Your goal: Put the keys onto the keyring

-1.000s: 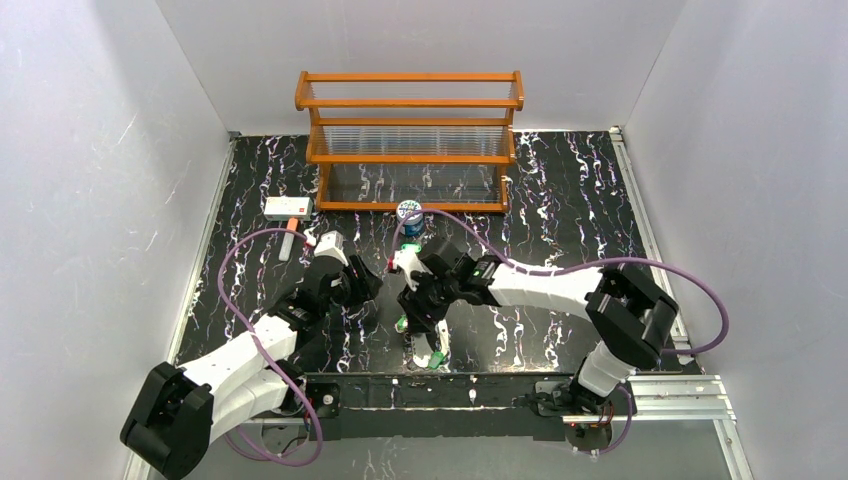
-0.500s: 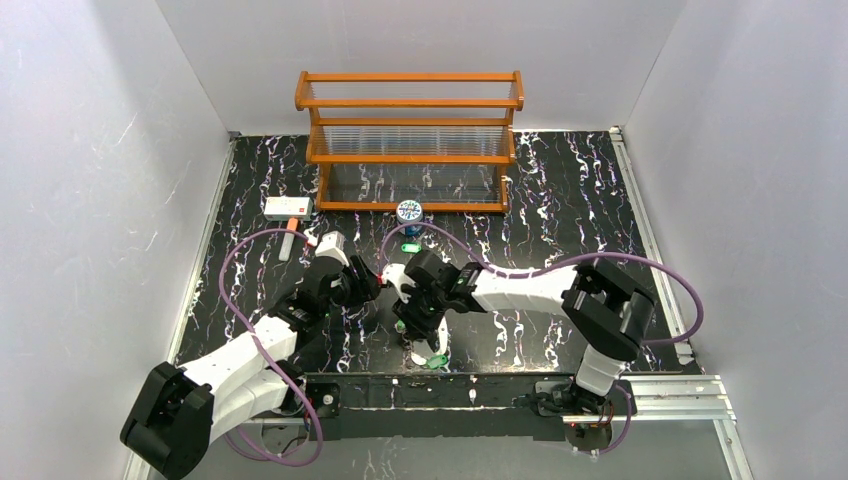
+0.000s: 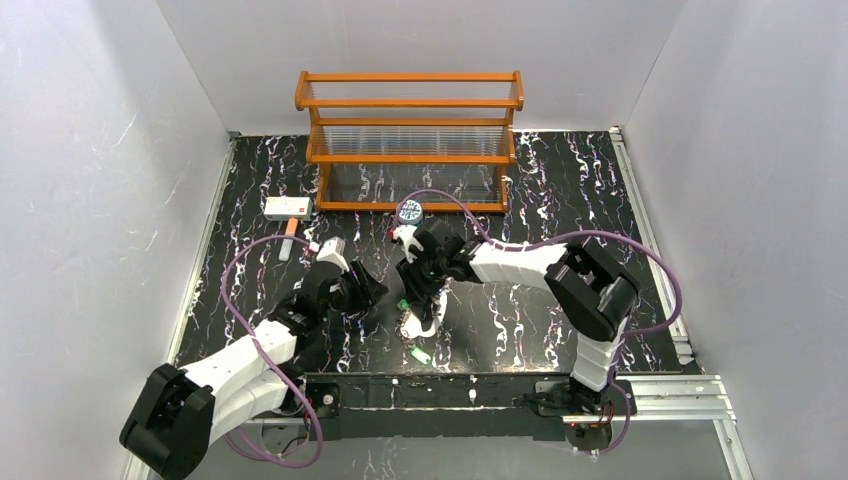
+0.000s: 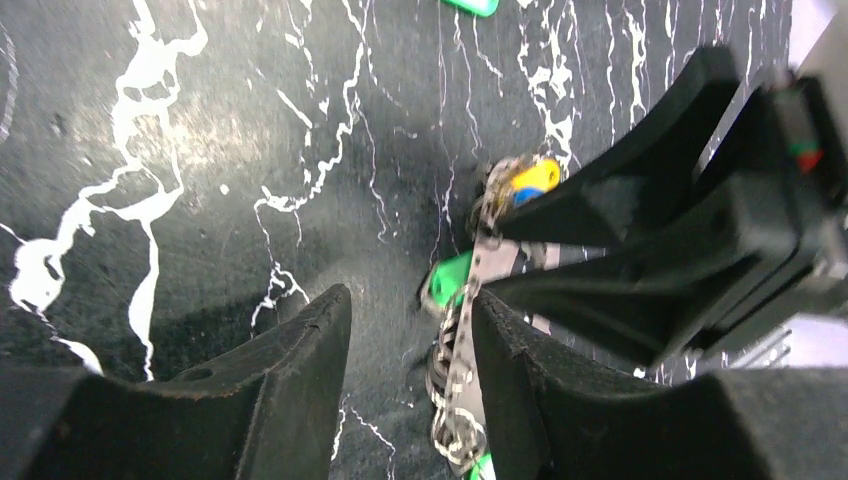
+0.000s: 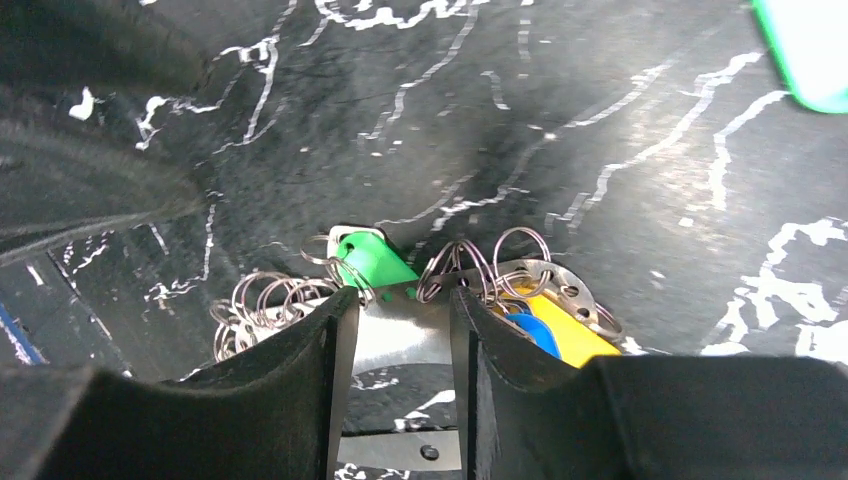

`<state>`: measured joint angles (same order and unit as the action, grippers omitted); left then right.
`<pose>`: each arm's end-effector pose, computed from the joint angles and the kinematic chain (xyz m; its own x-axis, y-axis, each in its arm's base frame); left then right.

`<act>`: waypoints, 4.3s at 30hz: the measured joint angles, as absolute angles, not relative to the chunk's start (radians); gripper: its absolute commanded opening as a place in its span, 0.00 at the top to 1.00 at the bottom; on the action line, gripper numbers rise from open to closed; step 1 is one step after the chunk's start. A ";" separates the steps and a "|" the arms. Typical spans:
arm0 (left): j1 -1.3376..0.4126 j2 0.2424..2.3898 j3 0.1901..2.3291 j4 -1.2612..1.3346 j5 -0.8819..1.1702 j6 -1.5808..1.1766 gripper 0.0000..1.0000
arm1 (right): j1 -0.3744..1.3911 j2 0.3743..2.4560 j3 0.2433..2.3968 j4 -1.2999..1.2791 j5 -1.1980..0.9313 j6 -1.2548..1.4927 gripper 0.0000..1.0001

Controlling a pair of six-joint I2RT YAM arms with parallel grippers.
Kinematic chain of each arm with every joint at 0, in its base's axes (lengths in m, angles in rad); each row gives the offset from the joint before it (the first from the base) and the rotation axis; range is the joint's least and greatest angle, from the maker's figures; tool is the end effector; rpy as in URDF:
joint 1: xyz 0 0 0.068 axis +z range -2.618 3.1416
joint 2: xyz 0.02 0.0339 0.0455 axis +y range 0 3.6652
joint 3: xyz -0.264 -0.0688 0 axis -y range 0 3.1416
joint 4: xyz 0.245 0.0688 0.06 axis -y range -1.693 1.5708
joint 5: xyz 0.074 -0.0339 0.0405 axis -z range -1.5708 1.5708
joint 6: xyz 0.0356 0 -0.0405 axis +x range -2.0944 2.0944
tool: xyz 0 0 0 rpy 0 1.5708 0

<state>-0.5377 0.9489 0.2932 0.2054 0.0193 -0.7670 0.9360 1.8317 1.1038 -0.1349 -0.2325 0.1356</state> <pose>0.1677 -0.1008 0.1786 -0.6349 -0.4293 -0.6424 0.1200 0.7666 -0.6308 0.2197 0.3121 0.1678 -0.5643 -0.5444 -0.6207 -0.8035 0.5349 0.2613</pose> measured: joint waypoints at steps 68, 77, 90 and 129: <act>-0.718 1.074 0.168 0.388 0.187 -0.926 0.78 | 0.707 1.607 0.885 -0.042 -0.506 0.214 0.40; -0.724 1.108 0.142 0.461 0.205 -0.952 0.89 | 0.707 1.610 0.885 -0.042 -0.517 0.209 0.39; -0.733 1.159 0.146 0.519 0.249 -0.929 1.00 | 0.707 1.610 0.886 -0.042 -0.521 0.199 0.33; -0.739 0.767 0.369 0.208 0.238 -0.148 1.00 | 0.710 1.205 0.540 0.451 -0.742 0.012 0.30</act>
<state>-0.7395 0.7666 0.3695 0.2085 0.2382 -0.1482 0.7105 1.2053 0.5404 0.4511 -0.7418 0.0124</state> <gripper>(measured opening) 0.012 0.732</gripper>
